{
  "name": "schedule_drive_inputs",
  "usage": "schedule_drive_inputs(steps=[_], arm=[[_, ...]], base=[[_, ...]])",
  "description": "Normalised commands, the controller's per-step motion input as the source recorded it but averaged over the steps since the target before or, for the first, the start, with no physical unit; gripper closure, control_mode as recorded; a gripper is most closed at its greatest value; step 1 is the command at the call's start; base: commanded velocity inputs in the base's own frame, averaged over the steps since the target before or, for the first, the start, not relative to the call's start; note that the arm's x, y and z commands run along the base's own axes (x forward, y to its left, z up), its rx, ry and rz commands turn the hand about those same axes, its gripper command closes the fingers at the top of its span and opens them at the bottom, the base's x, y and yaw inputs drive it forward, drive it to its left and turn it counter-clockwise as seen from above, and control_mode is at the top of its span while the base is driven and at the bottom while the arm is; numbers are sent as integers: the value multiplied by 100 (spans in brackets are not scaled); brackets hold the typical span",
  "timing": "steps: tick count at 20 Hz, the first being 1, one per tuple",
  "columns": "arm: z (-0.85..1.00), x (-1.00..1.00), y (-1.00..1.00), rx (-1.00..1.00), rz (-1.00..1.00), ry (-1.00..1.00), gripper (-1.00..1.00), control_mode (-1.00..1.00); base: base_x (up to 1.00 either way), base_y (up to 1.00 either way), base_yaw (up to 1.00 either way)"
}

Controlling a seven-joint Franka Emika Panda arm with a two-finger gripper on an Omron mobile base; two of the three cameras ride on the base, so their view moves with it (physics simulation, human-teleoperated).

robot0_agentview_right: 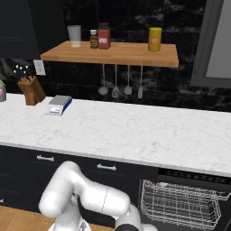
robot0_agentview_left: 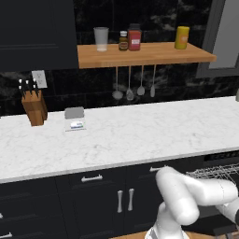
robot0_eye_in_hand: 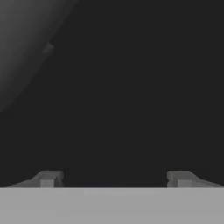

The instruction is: Pick up the cup and bowl from the counter, place them in the dishwasher, and close the dishwasher door.

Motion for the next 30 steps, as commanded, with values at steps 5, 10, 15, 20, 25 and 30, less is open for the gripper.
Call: schedule_drive_inputs(steps=[5,10,15,20,25,30], arm=[[6,100,44,23,1,-31,-100,-100],[10,100,20,23,0,-20,-100,-100],[-1,100,18,13,0,3,-100,-100],[0,100,1,14,0,4,-100,-100],[-1,100,24,7,0,0,-100,-100],[-12,100,51,1,0,4,-100,-100]], base=[[0,0,0],[0,0,0],[0,0,0],[0,0,0],[0,0,0],[0,0,0]])
